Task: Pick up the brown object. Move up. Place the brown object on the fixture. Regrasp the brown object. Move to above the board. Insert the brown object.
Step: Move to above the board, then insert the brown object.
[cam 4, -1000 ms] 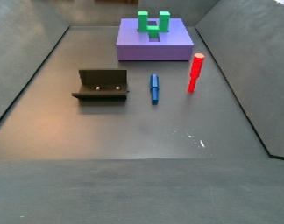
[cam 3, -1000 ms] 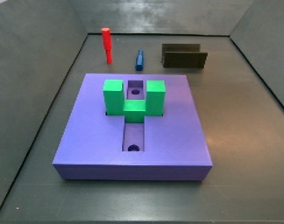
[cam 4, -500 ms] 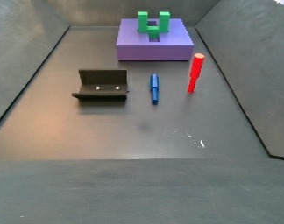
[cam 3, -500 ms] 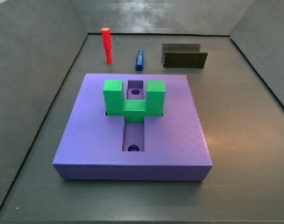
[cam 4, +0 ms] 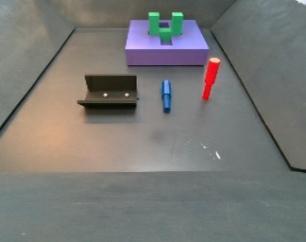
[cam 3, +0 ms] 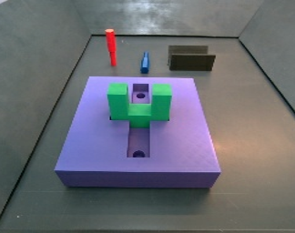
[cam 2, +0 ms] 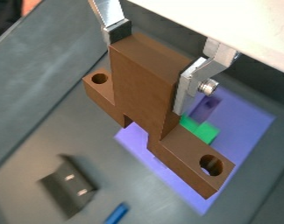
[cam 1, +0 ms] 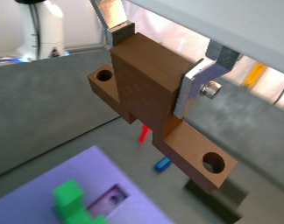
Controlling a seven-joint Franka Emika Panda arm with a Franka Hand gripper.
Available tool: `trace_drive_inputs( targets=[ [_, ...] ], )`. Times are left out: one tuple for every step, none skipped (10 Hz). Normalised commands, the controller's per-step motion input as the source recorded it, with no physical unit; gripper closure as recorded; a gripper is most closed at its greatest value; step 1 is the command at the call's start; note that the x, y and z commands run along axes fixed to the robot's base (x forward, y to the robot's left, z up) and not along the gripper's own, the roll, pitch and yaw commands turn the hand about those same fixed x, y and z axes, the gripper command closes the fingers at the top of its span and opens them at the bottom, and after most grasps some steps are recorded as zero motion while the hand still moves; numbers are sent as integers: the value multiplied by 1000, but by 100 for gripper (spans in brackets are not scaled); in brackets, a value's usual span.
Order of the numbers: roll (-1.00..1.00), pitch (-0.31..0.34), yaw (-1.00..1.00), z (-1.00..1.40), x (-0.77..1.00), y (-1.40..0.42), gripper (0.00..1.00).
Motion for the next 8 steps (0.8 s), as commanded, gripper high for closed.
trace_drive_inputs(
  targets=[
    [-1000,113,-28,22,-118,-40,100],
    [-889,75,-14,4,-80,1,100],
    [-661,39,-11,6,-67,10,100],
    [-454,12,-8,3,-56,13,100],
    [-263,-8,-5,1,-44,12,100],
    [-126,0,0,-140,0,43,100],
    [-281,-31,-77,-234,-26,109,100],
    [-324,-61,-560,-271,-71,69,100]
  ],
)
